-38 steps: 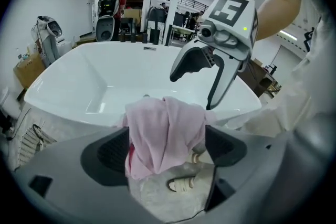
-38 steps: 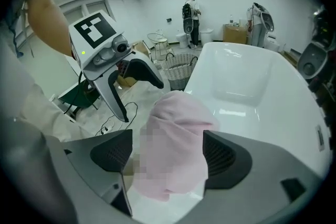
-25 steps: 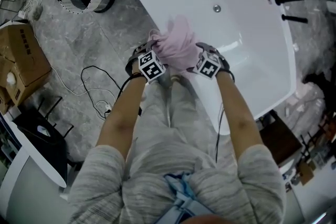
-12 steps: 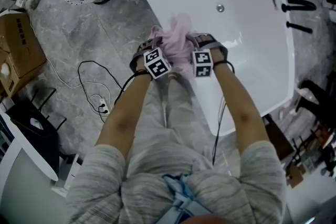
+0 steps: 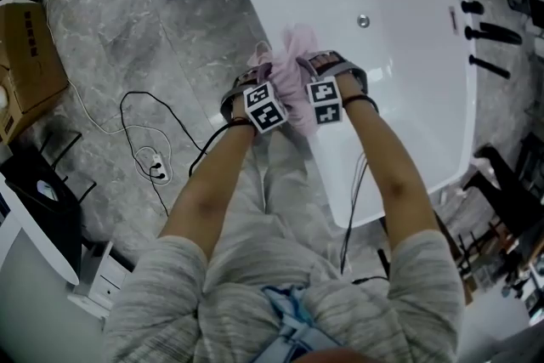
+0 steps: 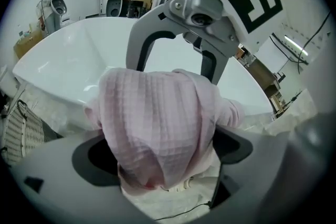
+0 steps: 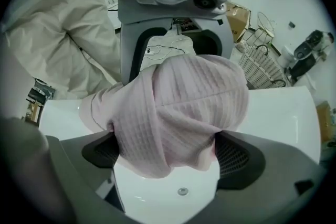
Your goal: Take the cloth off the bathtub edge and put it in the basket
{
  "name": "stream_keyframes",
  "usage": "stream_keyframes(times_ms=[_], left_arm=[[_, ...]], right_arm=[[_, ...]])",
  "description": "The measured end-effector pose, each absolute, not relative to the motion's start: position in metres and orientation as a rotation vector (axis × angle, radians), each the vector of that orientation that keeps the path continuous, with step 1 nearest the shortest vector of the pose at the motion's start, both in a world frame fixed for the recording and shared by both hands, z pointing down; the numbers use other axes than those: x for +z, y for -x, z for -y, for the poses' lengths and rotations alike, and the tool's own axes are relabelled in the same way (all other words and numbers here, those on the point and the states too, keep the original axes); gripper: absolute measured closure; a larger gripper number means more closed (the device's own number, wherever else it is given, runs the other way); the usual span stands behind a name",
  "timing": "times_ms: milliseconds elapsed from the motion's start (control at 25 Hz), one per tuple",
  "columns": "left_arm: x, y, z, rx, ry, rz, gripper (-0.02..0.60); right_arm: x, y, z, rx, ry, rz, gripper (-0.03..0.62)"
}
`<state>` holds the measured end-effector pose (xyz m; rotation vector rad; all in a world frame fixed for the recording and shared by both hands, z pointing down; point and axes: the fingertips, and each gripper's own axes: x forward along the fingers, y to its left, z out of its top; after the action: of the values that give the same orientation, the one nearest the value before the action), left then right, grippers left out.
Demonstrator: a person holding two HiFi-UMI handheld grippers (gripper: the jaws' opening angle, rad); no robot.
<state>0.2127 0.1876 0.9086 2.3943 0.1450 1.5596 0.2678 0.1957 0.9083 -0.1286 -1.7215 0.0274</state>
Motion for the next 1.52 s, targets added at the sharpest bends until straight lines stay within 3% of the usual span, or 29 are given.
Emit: stream_keyframes(times_ms=[240,480,800,1120,1520], left_arm=[[0.913,-0.215,-0.191,1.588,-2.376,-0.085,0.071],[0.908,-0.211,-0.203,1.604,-2.344,-0.105,0.238],[0.901,-0.208,-0.211,1.606,-2.299,-0.160,0.370],[0.880,-0.206,-0.222,1.600,-2.287,-0.214,0.414],[0.827,-0.196,-0.217,1.568,-2.330,-0.174,0.420]], right_arm=[[0.909,-0.269,-0.197,0.085,0.131,1.697,0.071],[0.906,-0.272,-0.212,0.140,0.144,1.662,0.244],[0.900,-0.275,-0.219,0.167,0.072,1.641,0.355],[0.880,-0.274,-0.230,0.195,0.054,1.629,0.399],[0.825,-0.262,-0.228,0.202,0.009,1.669,0.402]])
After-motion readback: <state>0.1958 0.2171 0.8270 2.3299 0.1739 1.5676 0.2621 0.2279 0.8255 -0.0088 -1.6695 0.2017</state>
